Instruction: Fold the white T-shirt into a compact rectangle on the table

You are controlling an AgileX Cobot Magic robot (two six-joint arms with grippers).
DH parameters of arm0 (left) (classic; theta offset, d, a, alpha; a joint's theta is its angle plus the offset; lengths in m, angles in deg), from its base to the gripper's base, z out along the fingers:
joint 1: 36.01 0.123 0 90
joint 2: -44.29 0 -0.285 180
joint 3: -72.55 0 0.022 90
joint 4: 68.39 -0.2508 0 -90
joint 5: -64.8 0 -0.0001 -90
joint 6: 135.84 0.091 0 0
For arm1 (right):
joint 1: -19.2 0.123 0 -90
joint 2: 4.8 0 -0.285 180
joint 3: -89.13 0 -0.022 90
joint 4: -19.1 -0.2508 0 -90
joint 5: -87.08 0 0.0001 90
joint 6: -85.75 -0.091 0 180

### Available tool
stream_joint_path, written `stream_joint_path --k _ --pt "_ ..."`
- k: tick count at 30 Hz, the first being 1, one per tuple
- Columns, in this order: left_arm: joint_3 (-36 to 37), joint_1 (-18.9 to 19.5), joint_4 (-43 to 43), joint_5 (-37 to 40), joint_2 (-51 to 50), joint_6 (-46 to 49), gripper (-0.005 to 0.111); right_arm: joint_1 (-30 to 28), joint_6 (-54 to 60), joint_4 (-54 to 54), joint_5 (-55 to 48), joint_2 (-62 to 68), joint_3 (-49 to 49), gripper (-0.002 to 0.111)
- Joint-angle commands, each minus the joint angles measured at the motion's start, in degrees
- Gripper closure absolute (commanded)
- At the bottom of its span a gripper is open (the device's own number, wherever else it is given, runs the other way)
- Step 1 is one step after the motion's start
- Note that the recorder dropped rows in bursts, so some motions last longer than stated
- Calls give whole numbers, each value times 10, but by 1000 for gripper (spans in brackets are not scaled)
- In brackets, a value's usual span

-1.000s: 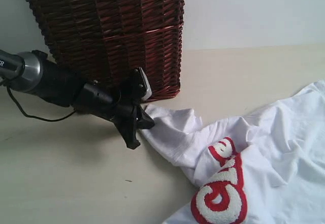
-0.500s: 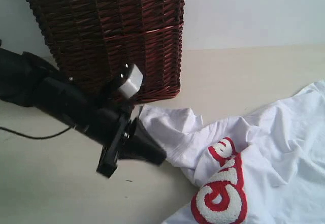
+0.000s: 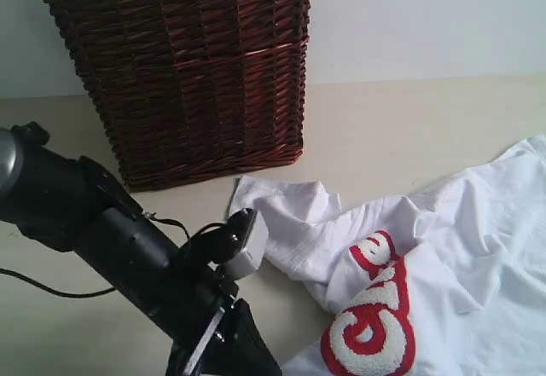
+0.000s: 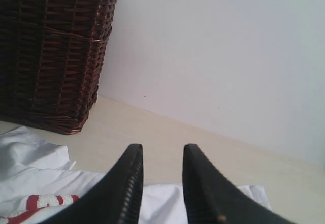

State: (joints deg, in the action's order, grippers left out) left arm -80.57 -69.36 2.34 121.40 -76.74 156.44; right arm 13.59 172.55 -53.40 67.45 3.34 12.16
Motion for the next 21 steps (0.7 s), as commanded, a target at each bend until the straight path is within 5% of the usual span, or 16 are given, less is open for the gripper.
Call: stream_joint_path --k 1,6,12,15,19,21 --pt "6 -66 3 29 6 -94 107 0 0 1 -2 -1 -2 79" --pt "15 -138 29 13 16 -95 107 0 1 0 -2 -1 -2 79" --pt "1 -78 -11 -98 102 -157 104 0 0 0 -2 -1 -2 79" --pt "9 -57 -37 -135 112 -145 84 0 0 0 -2 -1 -2 79" --pt "36 -61 -20 -176 99 -145 37 0 0 0 -2 -1 -2 79" --pt "40 -69 -14 -190 89 -148 36 0 0 1 -2 -1 -2 79"
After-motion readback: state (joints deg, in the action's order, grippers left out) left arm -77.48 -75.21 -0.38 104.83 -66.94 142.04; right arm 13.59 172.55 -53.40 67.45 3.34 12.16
